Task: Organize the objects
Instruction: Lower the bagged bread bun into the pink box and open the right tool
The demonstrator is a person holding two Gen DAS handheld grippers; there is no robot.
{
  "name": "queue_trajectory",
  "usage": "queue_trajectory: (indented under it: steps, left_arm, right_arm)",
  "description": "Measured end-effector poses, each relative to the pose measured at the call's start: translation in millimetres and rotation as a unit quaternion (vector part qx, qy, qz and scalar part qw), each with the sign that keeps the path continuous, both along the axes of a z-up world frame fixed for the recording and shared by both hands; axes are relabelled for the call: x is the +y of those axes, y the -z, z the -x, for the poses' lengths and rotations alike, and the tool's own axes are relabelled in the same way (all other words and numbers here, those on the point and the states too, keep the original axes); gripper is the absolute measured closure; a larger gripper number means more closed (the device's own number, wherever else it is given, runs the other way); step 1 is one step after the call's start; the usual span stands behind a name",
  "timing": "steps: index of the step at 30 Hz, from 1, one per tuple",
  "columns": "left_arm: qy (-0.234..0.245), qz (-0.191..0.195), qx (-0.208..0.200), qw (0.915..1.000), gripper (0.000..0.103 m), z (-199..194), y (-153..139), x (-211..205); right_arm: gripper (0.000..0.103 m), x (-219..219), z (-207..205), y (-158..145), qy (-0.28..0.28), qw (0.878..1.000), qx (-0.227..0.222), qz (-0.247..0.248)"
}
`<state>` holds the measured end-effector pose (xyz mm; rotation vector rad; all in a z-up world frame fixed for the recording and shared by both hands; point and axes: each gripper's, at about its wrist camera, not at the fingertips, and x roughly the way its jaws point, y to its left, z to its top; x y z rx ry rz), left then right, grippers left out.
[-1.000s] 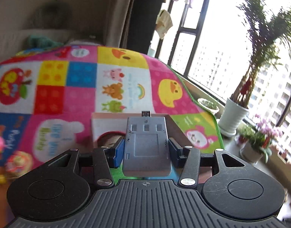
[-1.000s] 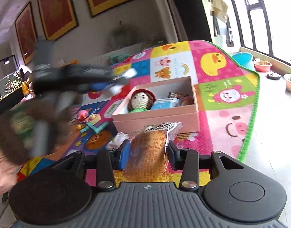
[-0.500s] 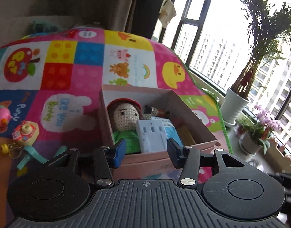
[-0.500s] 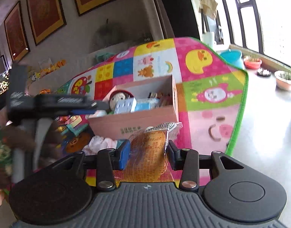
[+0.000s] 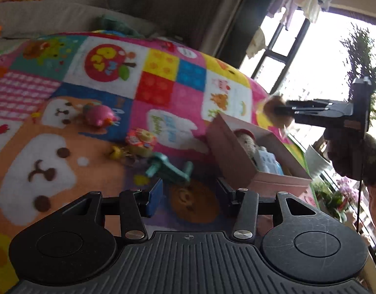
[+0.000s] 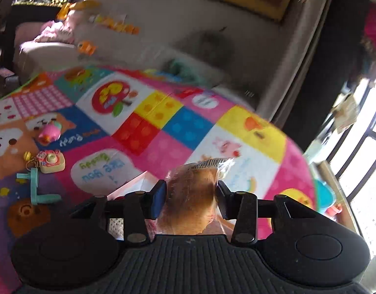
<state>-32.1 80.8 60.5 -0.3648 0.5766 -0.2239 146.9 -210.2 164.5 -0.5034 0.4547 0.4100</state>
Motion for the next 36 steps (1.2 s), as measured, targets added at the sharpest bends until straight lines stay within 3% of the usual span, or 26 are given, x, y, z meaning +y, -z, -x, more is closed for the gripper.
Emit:
queue_trajectory:
  steps: [2,6,12,19,23,26,28,30,36]
  left_arm:
    - [-0.016,0.01,-0.001,0.9998,0.051,3,3,15]
    - [-0.045,0.034,0.002,0.9984,0.051,-3,14,37]
    - [-0.073,0.049,0.002,0.9961,0.051,-13,19,46]
    - [-0.11,0.019,-0.021,0.9935,0.051,-48,2,61]
    - [-0.183,0.023,-0.019,0.9827,0.051,-113,-2,82]
    - [-0.231,0.056,0.027,0.971,0.053,-165,16,98]
    - [-0.249,0.073,0.064,0.9636,0.062,-186,30,100]
    - [-0.234,0.09,0.078,0.9649,0.065,-190,39,91]
    - [-0.087,0.088,0.094,0.9877,0.065,-167,47,30]
  right_arm:
    - [0.033,5,-12,0,0.02,1.0,0.012,-0.007]
    - [0.032,-11,-17,-8,0.054,0.996,0.034,-0.065]
    - [0.033,-33,-21,2,0.161,0.978,0.09,-0.096]
    - [0.033,-31,39,11,0.147,0.975,0.079,-0.146]
    - [0.028,-21,89,27,0.112,0.976,0.083,-0.168]
    - [0.027,-19,122,47,0.107,0.974,0.087,-0.177]
    - [0.027,-22,141,59,0.111,0.972,0.093,-0.185]
    - [0.026,-29,155,70,0.117,0.969,0.102,-0.191]
    - [0.025,-50,164,96,0.152,0.959,0.133,-0.2]
